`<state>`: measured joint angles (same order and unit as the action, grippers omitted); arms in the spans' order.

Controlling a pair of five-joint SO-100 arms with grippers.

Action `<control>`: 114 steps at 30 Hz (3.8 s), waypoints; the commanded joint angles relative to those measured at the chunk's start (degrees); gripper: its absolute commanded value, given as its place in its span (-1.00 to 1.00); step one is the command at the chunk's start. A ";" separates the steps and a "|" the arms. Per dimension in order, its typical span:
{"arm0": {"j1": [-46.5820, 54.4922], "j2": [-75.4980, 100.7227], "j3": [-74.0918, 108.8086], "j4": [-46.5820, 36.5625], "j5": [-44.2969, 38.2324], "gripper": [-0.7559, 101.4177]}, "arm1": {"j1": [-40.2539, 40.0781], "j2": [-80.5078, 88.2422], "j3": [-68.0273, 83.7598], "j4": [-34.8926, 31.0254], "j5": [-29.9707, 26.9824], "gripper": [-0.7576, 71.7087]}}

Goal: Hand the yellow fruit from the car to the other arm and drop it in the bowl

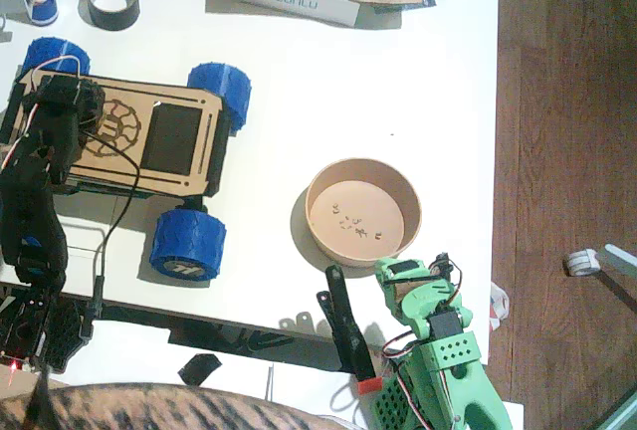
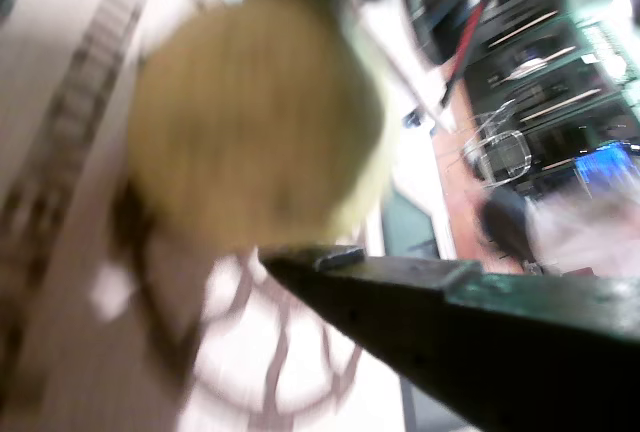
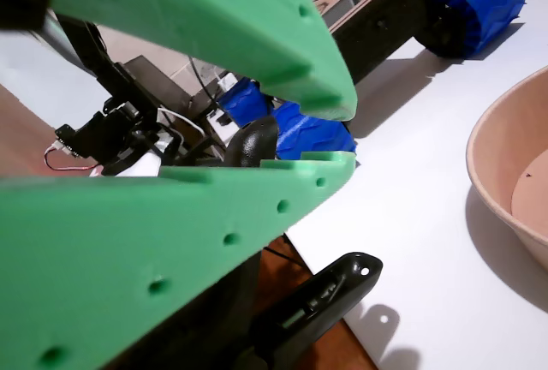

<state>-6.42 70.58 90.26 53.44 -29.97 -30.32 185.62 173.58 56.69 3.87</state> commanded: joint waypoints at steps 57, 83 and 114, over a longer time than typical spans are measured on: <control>77.26 71.37 50.80 -24.52 -44.47 -0.99 | -11.95 3.69 -18.02 4.83 -28.30 -0.98; 87.45 68.73 60.73 -38.76 -63.81 -0.98 | -40.69 -2.81 -9.49 -14.85 -66.01 -0.98; 87.36 68.82 60.82 -38.32 -63.90 -0.98 | -47.55 -13.97 -10.28 -24.87 -51.33 -0.14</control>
<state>80.68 137.55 151.70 15.47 -93.16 -77.08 172.71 164.62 34.19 -48.69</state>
